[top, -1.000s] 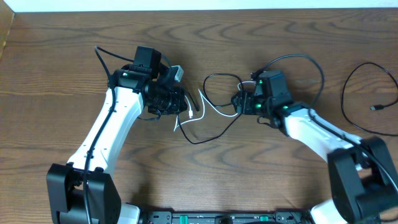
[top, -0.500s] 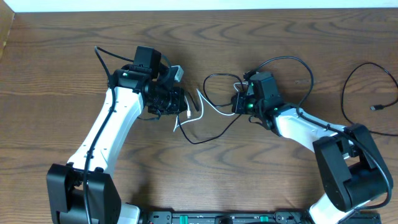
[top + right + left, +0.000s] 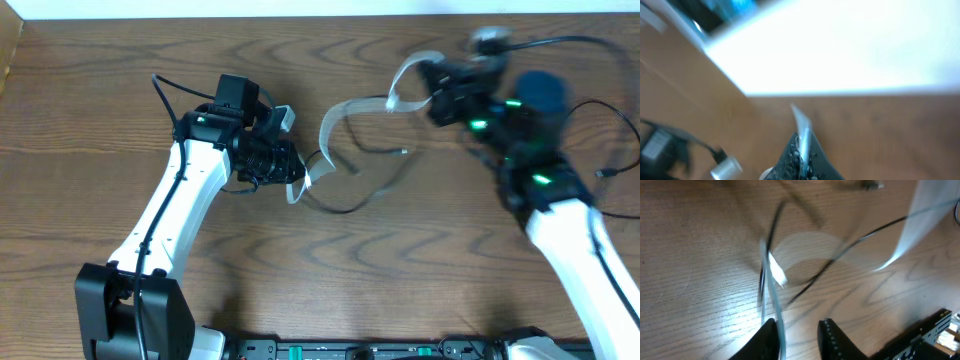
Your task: Untangle cables
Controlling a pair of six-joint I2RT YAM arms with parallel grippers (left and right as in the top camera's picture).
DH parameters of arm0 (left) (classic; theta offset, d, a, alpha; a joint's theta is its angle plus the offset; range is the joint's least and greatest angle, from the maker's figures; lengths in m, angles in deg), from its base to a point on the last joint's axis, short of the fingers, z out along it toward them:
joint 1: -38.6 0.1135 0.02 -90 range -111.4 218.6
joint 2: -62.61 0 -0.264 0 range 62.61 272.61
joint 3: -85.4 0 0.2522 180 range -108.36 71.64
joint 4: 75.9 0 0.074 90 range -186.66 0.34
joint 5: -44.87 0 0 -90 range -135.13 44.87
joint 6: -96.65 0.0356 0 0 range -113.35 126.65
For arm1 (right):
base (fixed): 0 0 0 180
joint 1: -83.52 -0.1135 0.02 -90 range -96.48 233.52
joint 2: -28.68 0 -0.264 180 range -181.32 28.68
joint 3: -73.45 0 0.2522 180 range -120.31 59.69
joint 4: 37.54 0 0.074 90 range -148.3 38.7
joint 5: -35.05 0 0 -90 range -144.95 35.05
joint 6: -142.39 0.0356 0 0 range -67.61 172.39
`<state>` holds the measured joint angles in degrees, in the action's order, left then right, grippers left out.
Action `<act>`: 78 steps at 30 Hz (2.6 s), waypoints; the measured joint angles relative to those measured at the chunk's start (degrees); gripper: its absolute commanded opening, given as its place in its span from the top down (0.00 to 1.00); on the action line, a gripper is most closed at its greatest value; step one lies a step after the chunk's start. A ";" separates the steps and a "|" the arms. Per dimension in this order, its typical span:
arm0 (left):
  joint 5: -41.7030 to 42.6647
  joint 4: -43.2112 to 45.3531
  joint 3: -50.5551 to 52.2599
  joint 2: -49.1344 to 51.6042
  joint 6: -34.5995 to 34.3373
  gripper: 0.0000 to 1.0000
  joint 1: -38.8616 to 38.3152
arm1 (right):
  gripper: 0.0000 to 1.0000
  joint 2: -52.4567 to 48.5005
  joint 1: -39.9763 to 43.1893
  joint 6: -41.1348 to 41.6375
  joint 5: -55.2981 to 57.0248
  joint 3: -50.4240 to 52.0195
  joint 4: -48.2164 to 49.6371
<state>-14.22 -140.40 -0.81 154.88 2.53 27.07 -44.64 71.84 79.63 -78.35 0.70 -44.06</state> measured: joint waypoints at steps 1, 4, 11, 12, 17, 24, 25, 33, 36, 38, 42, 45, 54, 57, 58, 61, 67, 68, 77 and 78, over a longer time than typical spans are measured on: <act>0.02 -0.02 0.00 0.00 0.09 0.65 0.00 | 0.99 2.03 1.11 -0.11 -0.04 -0.50 0.13; 0.00 0.02 0.00 0.00 0.11 0.65 0.00 | 0.99 7.65 4.68 -0.35 0.07 -1.14 0.15; 0.00 0.00 0.00 0.00 0.11 0.65 0.00 | 0.99 11.89 8.81 -0.57 0.42 -1.14 -2.14; 0.00 -0.07 0.00 0.00 0.11 0.65 0.00 | 0.99 11.87 8.96 -0.57 0.66 -1.14 -2.58; 0.00 -0.33 0.00 0.00 0.11 0.64 0.00 | 0.99 11.43 10.10 -0.59 1.77 -1.14 -5.46; 0.00 -0.31 0.00 0.00 0.11 0.64 0.00 | 0.99 9.90 10.88 -2.08 10.23 -1.14 -10.88; 0.00 -0.28 0.00 0.00 0.11 0.64 0.00 | 0.99 9.09 11.47 -2.75 12.70 -1.14 -11.08; 0.00 -0.31 0.00 0.00 0.09 0.65 0.00 | 0.98 5.95 16.63 -4.96 20.76 -1.18 -15.30; 0.00 -0.24 0.00 0.00 0.11 0.64 0.00 | 0.95 5.97 16.96 -4.92 18.16 -1.36 -28.22; 0.00 0.04 0.00 0.00 0.11 0.64 0.00 | 0.95 5.81 16.96 -4.94 14.32 -1.14 -36.13; 0.02 0.66 0.00 0.00 0.11 0.65 0.00 | 0.97 4.26 16.87 -5.62 5.79 -0.98 -52.22; 0.00 1.01 0.00 0.00 0.11 0.64 0.00 | 0.99 1.90 16.57 -7.80 1.88 -0.90 -59.91; 0.00 1.11 0.00 0.00 0.11 0.65 0.00 | 0.99 -3.74 16.22 -11.76 2.73 -0.90 -53.37; 0.00 1.01 0.00 0.00 0.11 0.64 0.00 | 0.99 -5.90 15.69 -12.04 2.86 -0.92 -49.44; 0.00 0.96 0.00 0.00 0.11 0.64 0.00 | 0.99 -6.93 15.34 -12.09 2.91 -0.92 -48.87; 0.00 0.92 0.00 0.00 0.11 0.64 0.00 | 0.98 -10.49 13.90 -12.31 3.10 -0.92 -48.15; 0.00 0.85 0.00 0.00 0.11 0.64 0.00 | 0.87 -19.65 11.47 -12.57 4.31 -0.92 -42.80; 0.00 0.87 0.00 0.00 0.11 0.64 0.00 | 0.87 -20.63 11.47 -12.59 4.39 -0.92 -41.88; -0.07 0.90 0.00 0.00 0.11 0.64 0.00 | 0.61 -28.55 11.32 -11.10 5.22 -0.92 -37.33; -0.26 0.85 0.00 0.00 0.09 0.64 0.00 | 0.61 -29.20 11.19 -11.23 5.22 -0.92 -37.18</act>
<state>-14.48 -139.55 -0.81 154.88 2.61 27.07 -73.84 83.03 68.40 -73.12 -0.21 -81.23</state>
